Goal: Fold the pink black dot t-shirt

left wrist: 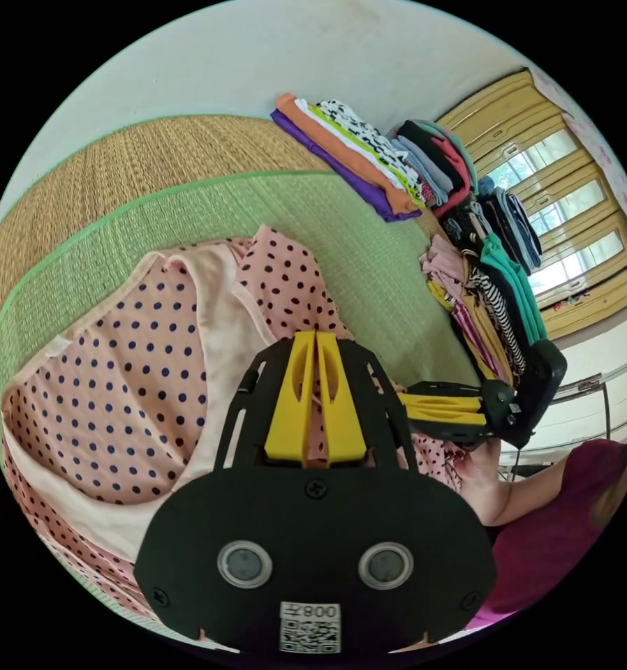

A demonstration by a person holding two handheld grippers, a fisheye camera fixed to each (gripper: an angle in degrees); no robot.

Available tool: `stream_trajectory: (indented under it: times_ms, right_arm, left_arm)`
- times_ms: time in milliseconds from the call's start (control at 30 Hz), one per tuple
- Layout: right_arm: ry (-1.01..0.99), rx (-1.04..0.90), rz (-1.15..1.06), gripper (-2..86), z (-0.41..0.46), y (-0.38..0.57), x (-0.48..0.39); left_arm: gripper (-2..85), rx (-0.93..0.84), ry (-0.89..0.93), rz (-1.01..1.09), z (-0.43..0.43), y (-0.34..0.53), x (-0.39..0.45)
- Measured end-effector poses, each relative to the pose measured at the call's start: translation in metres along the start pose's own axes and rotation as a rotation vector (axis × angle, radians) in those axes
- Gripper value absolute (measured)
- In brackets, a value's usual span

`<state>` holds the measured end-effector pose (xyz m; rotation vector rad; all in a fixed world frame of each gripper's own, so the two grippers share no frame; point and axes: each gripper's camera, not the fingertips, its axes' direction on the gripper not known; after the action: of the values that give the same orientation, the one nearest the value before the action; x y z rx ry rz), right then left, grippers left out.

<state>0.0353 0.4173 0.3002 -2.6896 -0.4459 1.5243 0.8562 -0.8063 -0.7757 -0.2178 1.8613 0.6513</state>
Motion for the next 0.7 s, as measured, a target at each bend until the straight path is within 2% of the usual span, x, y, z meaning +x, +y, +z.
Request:
stream_trajectory:
  times_ms: [133, 233, 333, 467, 700]
  right_arm:
    - [-0.063, 0.007, 0.023, 0.0, -0.002, 0.003, 0.019]
    - [-0.154, 0.018, 0.072, 0.1, -0.003, 0.007, 0.039]
    - [-0.248, 0.040, 0.127, 0.0, -0.005, 0.013, 0.060]
    - [-0.300, 0.057, 0.142, 0.0, -0.007, 0.020, 0.071]
    - [-0.336, 0.094, 0.151, 0.0, -0.014, 0.027, 0.077]
  left_arm:
    - [0.1, 0.103, 0.058, -0.025, -0.023, 0.019, 0.010]
    - [0.1, 0.114, -0.023, -0.039, -0.036, 0.031, 0.017]
    - [0.1, 0.134, 0.003, -0.099, -0.040, 0.032, 0.009]
    - [0.1, 0.101, 0.004, -0.126, -0.026, 0.024, 0.008]
    - [0.2, 0.083, -0.034, -0.048, -0.023, 0.031, 0.036]
